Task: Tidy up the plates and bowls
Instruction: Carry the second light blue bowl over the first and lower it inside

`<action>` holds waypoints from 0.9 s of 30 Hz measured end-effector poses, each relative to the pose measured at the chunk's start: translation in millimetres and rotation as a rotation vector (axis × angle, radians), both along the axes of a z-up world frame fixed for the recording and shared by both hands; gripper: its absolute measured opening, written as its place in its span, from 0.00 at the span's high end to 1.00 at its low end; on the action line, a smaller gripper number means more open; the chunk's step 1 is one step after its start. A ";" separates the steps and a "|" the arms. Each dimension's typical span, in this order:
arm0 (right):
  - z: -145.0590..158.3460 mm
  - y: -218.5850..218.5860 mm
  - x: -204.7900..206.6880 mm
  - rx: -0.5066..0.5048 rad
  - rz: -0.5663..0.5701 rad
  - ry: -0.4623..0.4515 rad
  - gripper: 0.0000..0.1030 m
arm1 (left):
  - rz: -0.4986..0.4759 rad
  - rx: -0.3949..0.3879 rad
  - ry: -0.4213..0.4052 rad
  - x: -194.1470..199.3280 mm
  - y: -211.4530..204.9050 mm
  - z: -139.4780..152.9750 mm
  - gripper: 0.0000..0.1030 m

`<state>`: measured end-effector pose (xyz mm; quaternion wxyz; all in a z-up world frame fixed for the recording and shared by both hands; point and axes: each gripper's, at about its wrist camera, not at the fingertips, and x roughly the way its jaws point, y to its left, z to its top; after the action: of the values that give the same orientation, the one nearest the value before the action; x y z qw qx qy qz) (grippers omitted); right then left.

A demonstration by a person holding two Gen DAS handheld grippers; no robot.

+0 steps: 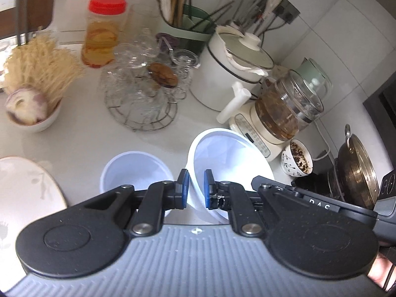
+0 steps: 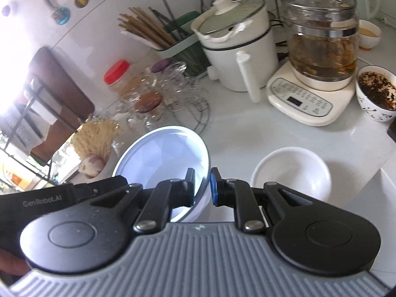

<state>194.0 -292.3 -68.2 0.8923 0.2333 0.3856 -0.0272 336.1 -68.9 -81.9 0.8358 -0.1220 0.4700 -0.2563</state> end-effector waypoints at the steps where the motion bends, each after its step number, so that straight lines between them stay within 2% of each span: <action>1: -0.2 3.1 0.6 0.001 0.009 -0.001 0.85 | 0.010 -0.001 -0.001 -2.0 5.0 0.1 0.87; 15: -7.1 50.1 23.4 0.004 0.182 0.029 0.85 | 0.180 0.012 0.039 -19.1 68.7 -14.5 0.87; 20: -15.8 53.6 38.1 -0.004 0.219 0.061 0.85 | 0.217 0.019 0.066 -14.0 74.7 -28.8 0.87; 27: -30.0 50.9 60.6 -0.060 0.267 0.120 0.85 | 0.263 0.026 0.116 5.7 62.6 -52.9 0.87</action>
<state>254.5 -241.4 -98.2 0.8699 0.1511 0.4649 0.0665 341.8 -6.3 -134.8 0.8350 -0.1864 0.5009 -0.1309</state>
